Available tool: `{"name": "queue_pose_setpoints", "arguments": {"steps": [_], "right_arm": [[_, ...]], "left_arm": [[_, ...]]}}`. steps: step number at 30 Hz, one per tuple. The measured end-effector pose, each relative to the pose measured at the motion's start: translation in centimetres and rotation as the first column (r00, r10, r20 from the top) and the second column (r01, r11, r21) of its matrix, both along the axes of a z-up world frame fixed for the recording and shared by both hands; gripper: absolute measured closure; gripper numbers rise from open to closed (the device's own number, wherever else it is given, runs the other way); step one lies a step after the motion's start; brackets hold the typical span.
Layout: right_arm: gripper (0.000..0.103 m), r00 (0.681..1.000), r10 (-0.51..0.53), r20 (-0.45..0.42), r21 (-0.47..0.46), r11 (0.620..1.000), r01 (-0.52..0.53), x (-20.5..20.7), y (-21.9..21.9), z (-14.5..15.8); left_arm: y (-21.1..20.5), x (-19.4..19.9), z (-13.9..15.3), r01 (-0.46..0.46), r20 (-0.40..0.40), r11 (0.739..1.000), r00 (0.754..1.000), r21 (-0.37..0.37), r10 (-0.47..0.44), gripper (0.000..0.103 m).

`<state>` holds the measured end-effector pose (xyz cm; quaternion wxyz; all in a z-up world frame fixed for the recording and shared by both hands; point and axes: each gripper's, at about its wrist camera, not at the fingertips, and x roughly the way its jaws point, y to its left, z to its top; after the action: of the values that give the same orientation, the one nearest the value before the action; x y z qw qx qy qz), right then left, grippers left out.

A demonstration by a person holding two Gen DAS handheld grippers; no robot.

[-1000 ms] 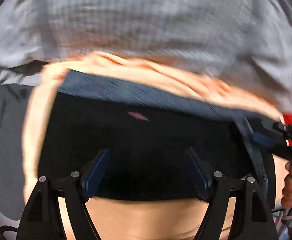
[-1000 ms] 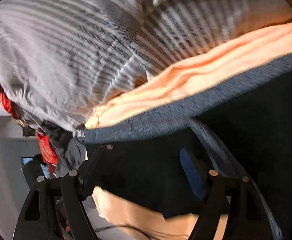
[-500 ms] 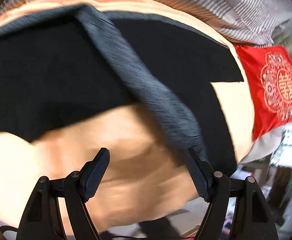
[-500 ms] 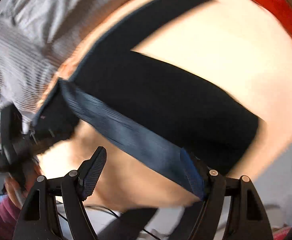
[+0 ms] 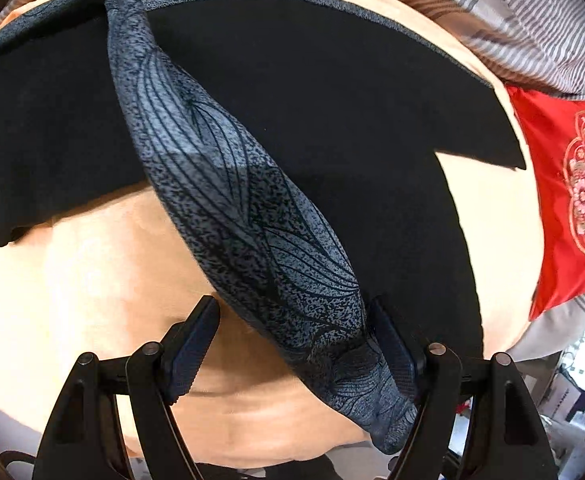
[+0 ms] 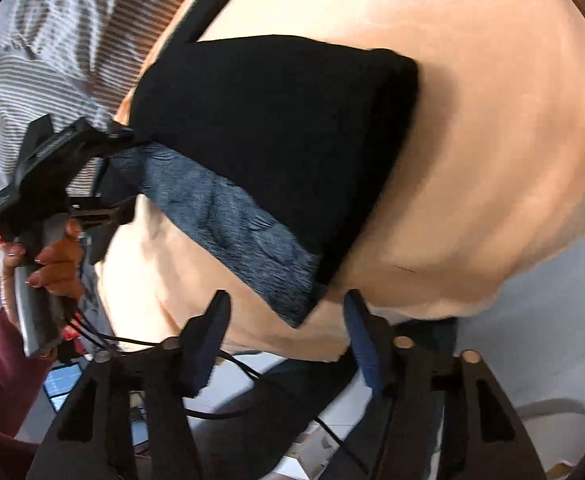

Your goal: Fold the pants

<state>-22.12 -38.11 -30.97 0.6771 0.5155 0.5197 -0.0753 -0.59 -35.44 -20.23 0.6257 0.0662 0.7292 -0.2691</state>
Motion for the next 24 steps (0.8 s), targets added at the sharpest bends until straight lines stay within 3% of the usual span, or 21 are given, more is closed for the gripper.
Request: {"name": "queue_pose_setpoints", "arguments": {"steps": [2, 4, 5, 6, 7, 9, 17, 24], "right_arm": [[0.06, 1.0, -0.006, 0.015, 0.024, 1.0, 0.006, 0.5, 0.3, -0.3], [0.079, 1.0, -0.023, 0.011, 0.076, 0.997, 0.022, 0.8, 0.2, -0.8], [0.099, 1.0, -0.028, 0.006, 0.091, 0.995, 0.028, 0.6, 0.2, -0.9], [0.099, 0.999, -0.044, 0.001, 0.11, 0.993, 0.043, 0.8, 0.1, -0.7], [0.1, 0.998, -0.064, 0.02, 0.129, 0.99, 0.06, 1.1, -0.1, -0.2], [0.1, 0.994, -0.082, 0.065, 0.146, 0.987, 0.072, 1.1, -0.8, 1.4], [0.1, 0.973, -0.059, 0.221, 0.06, 0.997, 0.046, 6.2, -7.3, 9.3], [0.1, 0.954, -0.049, 0.297, 0.028, 0.999, 0.043, 12.4, -17.0, 11.5]], "left_arm": [[-0.3, -0.1, -0.2, 0.014, 0.01, 1.0, 1.0, 0.009, -0.014, 0.025], [-0.9, -0.1, -0.2, 0.03, 0.029, 0.999, 0.999, 0.009, -0.031, 0.027], [-1.1, -0.1, -0.1, 0.041, 0.041, 0.999, 0.998, 0.01, -0.041, 0.032], [-1.3, -0.1, 0.1, 0.057, 0.049, 0.998, 0.997, 0.005, -0.057, 0.053], [-1.5, 0.0, 0.3, 0.077, 0.037, 0.997, 0.996, -0.011, -0.077, 0.067], [-1.7, 0.5, 0.9, 0.104, 0.03, 0.994, 0.994, -0.029, -0.104, 0.077], [-4.1, 3.8, 6.6, 0.118, 0.062, 0.981, 0.992, -0.155, -0.11, 0.08], [-8.8, 8.4, 7.6, 0.079, 0.103, 0.984, 0.993, -0.16, -0.063, 0.08]]}}
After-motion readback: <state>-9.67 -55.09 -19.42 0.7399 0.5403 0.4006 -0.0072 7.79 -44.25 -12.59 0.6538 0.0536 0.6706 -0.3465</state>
